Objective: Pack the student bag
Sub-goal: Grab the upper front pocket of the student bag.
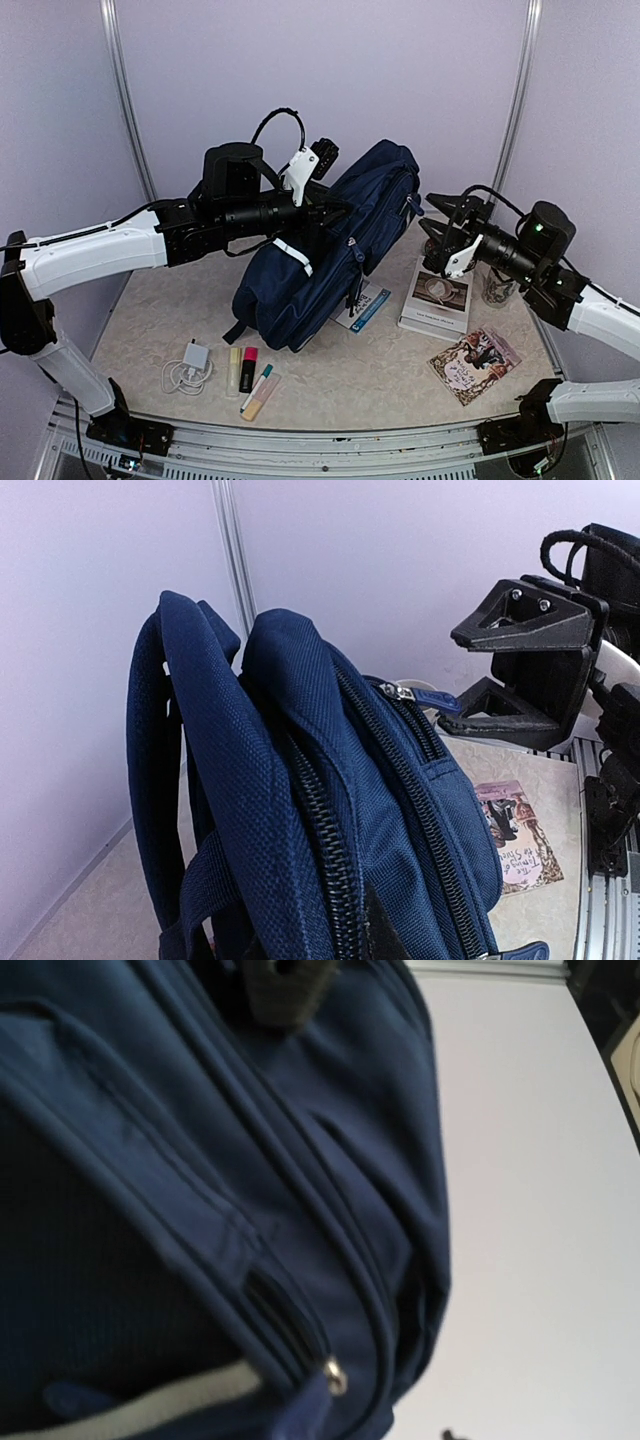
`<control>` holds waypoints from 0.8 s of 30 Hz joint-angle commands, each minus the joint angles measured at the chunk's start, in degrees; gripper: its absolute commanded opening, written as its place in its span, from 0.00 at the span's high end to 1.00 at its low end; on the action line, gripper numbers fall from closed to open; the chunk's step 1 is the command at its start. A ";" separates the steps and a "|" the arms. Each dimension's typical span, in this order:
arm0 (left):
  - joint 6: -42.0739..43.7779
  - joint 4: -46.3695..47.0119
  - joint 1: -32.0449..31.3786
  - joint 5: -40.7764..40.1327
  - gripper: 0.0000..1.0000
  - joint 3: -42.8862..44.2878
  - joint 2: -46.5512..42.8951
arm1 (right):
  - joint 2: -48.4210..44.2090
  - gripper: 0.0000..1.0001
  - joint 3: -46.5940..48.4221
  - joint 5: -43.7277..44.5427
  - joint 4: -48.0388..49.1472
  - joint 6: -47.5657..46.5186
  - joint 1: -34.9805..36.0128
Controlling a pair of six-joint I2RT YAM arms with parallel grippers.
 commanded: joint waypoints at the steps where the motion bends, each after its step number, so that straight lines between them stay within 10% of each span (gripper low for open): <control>1: 2.13 7.82 0.45 0.70 1.00 1.98 -1.67 | 1.53 0.51 2.08 -0.75 2.64 -2.92 0.95; 16: 2.25 7.68 0.89 1.14 1.00 1.80 -1.51 | 4.12 0.81 4.05 2.21 0.93 -5.04 3.90; 24: 2.37 7.37 0.89 1.37 1.00 1.60 -1.85 | 4.05 0.74 4.46 5.68 0.25 -5.17 3.90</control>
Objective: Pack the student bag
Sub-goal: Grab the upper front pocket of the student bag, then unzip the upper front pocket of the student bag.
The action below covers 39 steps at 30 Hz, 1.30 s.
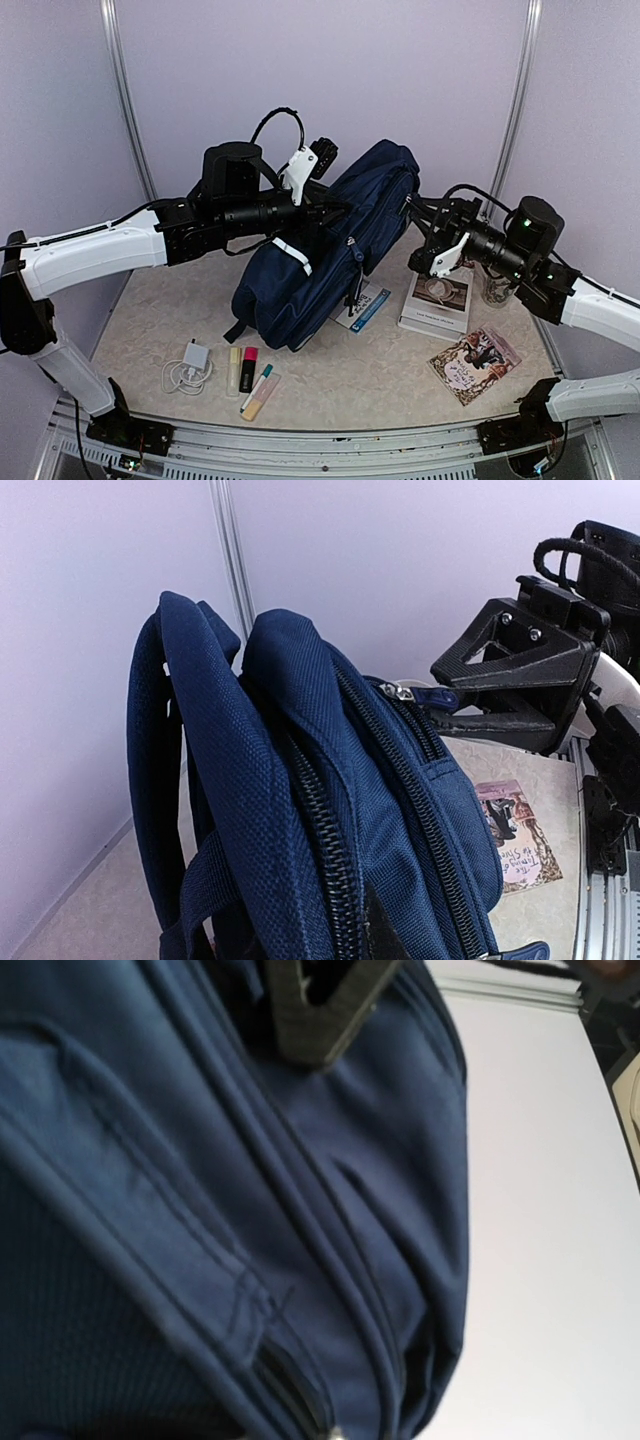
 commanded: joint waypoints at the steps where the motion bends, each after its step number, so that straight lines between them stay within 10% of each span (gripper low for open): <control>1: 2.24 7.34 0.47 0.53 1.00 1.60 -1.86 | 0.03 0.74 1.96 2.74 -0.31 0.07 0.47; 17: 4.69 7.49 0.56 -0.48 1.00 0.12 -2.89 | -1.53 1.00 6.06 -0.28 -4.92 11.10 0.43; 28: 10.61 10.22 0.23 -0.74 1.00 -0.83 -2.47 | 8.99 1.00 28.56 9.01 -30.41 48.25 0.43; 39: 19.97 16.14 0.29 -8.03 1.00 -2.69 -2.65 | 15.04 1.00 43.83 -6.15 -49.57 74.30 -6.08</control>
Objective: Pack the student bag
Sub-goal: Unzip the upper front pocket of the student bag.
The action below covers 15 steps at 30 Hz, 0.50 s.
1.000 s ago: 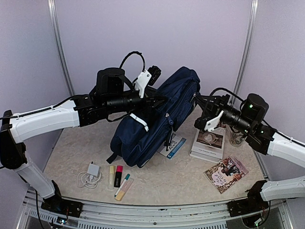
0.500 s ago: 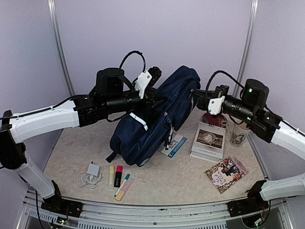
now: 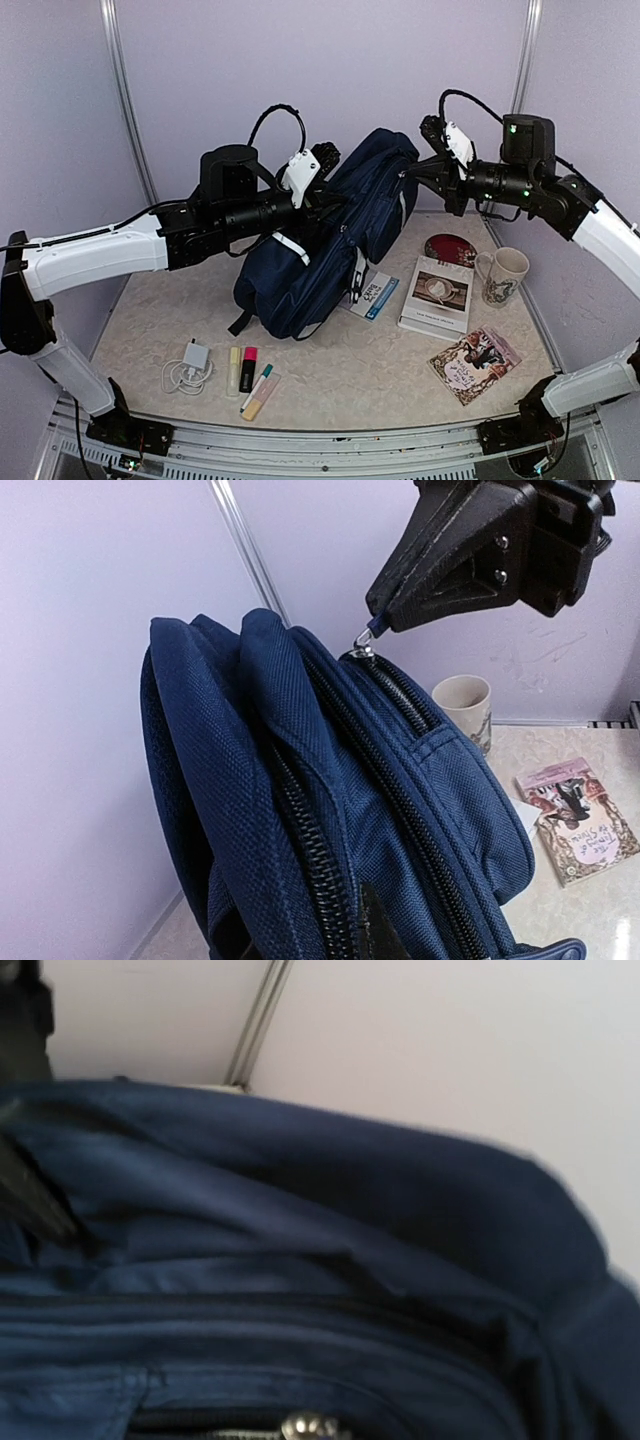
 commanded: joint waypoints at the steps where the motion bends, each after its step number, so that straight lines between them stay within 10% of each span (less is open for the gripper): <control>1: 9.89 11.87 0.22 -4.61 1.00 -0.82 -2.48 | 4.04 1.00 9.69 -3.12 -8.98 15.35 -2.40; 15: 17.30 28.26 8.01 18.23 1.00 -12.12 -6.71 | 6.48 1.00 6.20 -17.03 -10.68 27.85 -21.96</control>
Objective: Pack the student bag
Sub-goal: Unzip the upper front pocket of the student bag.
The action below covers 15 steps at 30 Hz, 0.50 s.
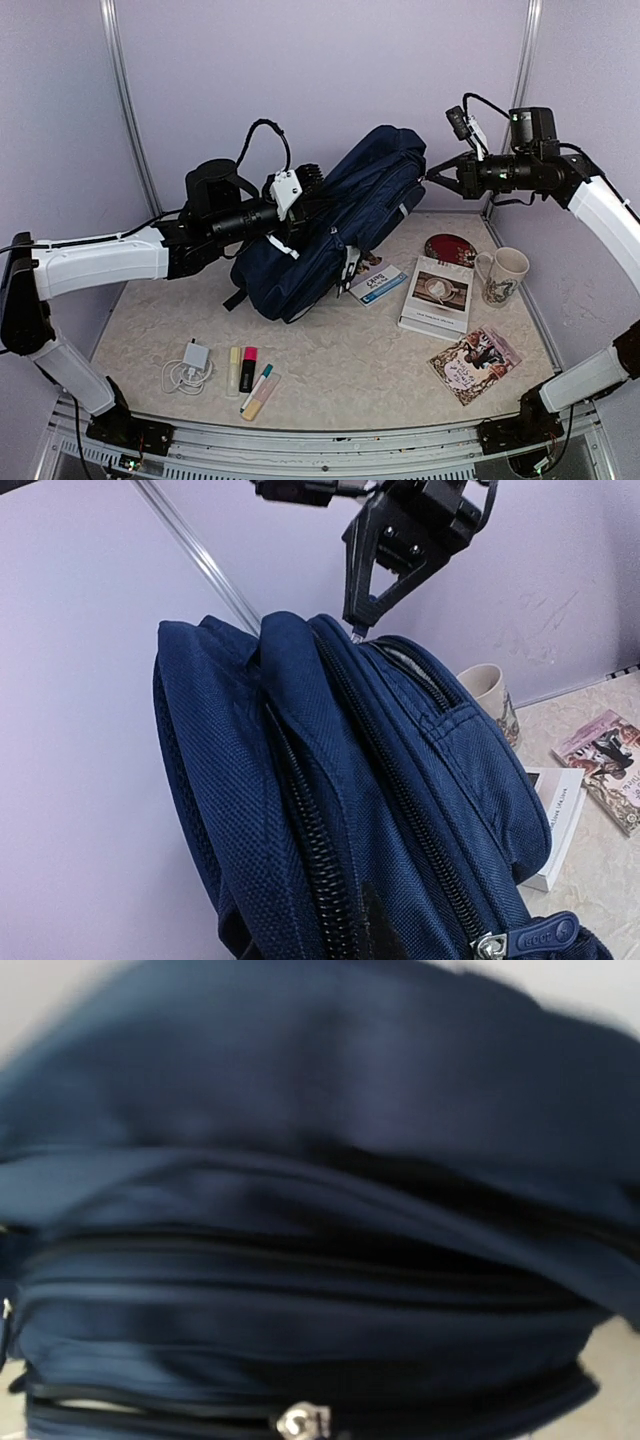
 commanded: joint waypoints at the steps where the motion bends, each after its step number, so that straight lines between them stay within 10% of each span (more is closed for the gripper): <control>1: -0.06 15.21 3.25 9.31 1.00 -4.16 -6.21 | -1.07 1.00 -5.43 -2.67 5.01 3.28 -8.55; 12: -17.59 26.11 10.04 15.39 1.00 -13.62 -5.78 | 3.63 1.00 -2.08 -8.08 17.32 8.95 -10.85; 15: -25.34 30.14 11.29 12.72 0.59 -16.48 -4.16 | 4.37 1.00 2.14 -4.17 18.03 7.06 -6.56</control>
